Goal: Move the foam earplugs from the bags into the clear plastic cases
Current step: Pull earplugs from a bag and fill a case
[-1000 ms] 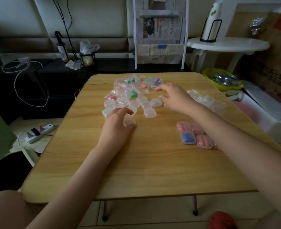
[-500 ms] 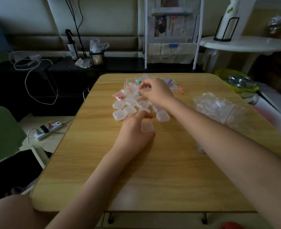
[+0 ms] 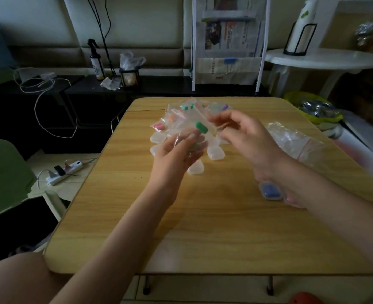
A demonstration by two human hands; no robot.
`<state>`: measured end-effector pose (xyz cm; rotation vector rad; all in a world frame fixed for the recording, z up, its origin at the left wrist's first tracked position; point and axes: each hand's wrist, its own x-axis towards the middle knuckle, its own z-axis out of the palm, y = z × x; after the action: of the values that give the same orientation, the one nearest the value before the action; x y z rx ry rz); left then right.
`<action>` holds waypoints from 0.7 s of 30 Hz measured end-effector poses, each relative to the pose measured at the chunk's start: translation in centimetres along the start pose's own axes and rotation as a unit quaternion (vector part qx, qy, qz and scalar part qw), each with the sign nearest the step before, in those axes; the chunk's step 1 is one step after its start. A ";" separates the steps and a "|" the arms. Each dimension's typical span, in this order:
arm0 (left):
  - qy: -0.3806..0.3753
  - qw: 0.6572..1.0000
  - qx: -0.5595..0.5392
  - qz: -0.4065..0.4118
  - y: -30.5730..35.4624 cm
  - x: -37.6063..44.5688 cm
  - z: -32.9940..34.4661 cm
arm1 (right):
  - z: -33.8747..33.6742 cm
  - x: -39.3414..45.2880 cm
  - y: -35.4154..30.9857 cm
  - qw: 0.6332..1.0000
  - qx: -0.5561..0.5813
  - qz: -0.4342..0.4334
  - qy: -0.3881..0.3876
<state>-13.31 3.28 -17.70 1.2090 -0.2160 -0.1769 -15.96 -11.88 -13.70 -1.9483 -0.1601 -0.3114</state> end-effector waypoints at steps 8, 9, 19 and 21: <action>-0.048 0.995 0.090 -0.018 -0.3 -0.7 0.5 | -3.2 -1.0 1.2 0.991 0.076 0.113 0.016; -0.027 0.996 0.089 -0.015 -0.3 -0.8 0.4 | -3.3 -1.0 1.3 0.990 0.081 0.112 0.021; 0.055 0.992 0.113 -0.007 0.3 -0.5 -1.0 | -2.5 -1.4 0.9 0.984 0.107 0.143 0.023; 0.023 0.992 0.126 0.001 0.2 -0.8 -0.4 | -1.8 -1.5 1.0 0.982 0.102 0.160 0.008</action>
<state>-13.94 3.87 -17.65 1.4626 -0.2024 -0.1222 -17.40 -13.89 -14.38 -1.7344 0.1274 -0.0940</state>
